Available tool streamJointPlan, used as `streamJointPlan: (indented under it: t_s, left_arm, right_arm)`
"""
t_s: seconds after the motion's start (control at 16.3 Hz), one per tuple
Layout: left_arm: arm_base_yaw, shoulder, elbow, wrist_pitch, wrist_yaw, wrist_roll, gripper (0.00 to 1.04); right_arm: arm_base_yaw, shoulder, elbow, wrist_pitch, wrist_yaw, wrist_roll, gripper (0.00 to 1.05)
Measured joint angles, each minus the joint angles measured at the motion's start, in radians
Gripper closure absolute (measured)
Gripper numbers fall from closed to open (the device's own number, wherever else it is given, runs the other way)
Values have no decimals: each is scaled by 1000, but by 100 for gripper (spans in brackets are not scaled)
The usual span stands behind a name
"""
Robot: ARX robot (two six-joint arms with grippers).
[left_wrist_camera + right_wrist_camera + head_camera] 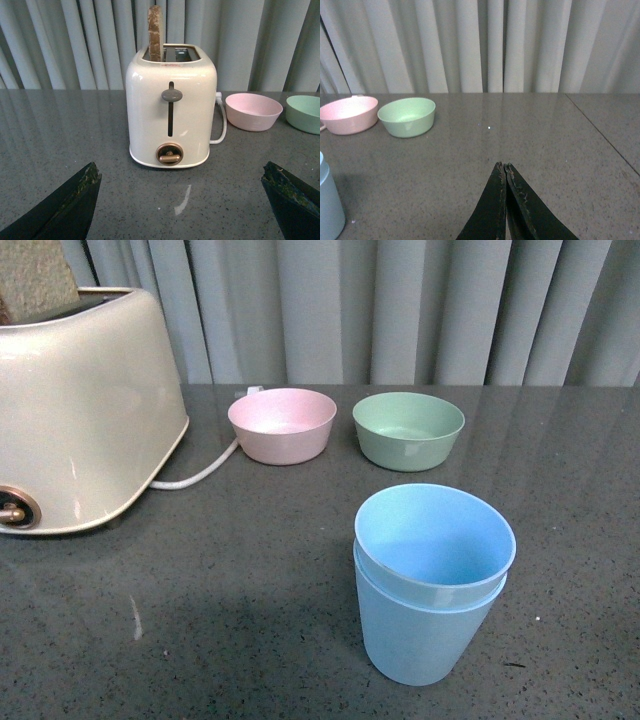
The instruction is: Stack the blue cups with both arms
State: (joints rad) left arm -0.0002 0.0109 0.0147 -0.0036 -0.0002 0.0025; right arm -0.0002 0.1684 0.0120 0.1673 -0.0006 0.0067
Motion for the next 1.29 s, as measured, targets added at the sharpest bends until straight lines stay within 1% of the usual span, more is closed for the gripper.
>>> streamJointPlan:
  t_s: [0.06, 0.12, 0.49, 0.55, 0.61, 0.86, 1.04, 1.29]
  left_arm:
    - [0, 0, 0, 0, 0, 0, 7]
    - [0, 0, 0, 0, 0, 0, 7]
    - [0, 0, 0, 0, 0, 0, 7]
    - [0, 0, 0, 0, 0, 0, 7]
    - [0, 0, 0, 0, 0, 0, 7]
    - [0, 0, 0, 0, 0, 0, 7]
    - [0, 0, 0, 0, 0, 0, 7]
    - [0, 0, 0, 0, 0, 0, 7]
  right_arm:
    - [0, -75, 1, -123, -1, 0, 103]
    - [0, -163, 1, -164, 0, 0, 103]
    - [0, -164, 1, -172, 0, 0, 103]
    - [0, -164, 1, -172, 0, -1, 99]
    - [0, -164, 1, -172, 0, -1, 87]
    - [0, -164, 1, -172, 0, 0, 42]
    - [0, -164, 1, -172, 0, 0, 6]
    - [0, -164, 1, -172, 0, 0, 7]
